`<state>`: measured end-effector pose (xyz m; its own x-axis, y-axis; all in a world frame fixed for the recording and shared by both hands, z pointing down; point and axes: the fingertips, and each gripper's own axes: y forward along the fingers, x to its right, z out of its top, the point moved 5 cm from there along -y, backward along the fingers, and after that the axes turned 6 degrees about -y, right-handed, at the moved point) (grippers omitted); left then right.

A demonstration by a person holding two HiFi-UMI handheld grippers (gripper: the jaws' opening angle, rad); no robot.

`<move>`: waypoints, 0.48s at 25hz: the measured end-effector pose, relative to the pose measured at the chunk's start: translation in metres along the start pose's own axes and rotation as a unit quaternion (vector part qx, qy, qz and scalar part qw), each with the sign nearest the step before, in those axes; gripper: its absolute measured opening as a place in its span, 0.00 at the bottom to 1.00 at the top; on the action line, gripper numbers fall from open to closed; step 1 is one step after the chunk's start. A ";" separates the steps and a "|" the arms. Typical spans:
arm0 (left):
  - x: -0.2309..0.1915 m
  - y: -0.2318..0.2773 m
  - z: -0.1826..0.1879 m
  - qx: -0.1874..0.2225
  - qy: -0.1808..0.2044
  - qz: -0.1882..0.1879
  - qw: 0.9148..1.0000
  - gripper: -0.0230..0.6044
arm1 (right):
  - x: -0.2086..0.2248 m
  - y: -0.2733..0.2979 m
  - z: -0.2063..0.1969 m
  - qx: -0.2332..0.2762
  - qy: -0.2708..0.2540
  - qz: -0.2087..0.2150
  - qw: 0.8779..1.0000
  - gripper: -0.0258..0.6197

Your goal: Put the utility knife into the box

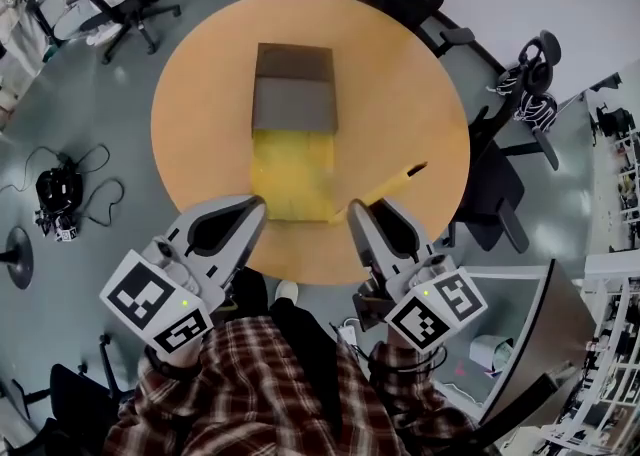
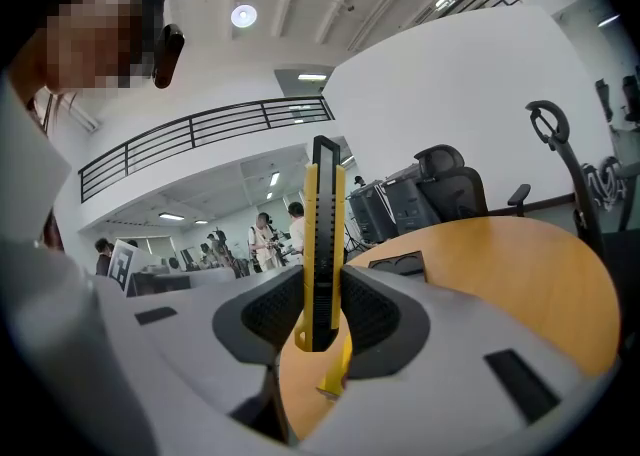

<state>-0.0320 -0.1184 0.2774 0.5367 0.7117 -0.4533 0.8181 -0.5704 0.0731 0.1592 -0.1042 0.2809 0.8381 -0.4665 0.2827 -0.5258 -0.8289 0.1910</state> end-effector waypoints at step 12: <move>-0.078 0.019 0.028 -0.044 0.003 -0.064 0.997 0.05 | 0.013 0.091 -0.011 -0.036 -0.020 -0.047 0.998 0.23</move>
<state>-0.0644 -0.1962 0.2896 0.4275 0.7792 -0.4584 0.8948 -0.4369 0.0919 0.1206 -0.1823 0.3127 0.8881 -0.4015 0.2238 -0.4533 -0.8455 0.2822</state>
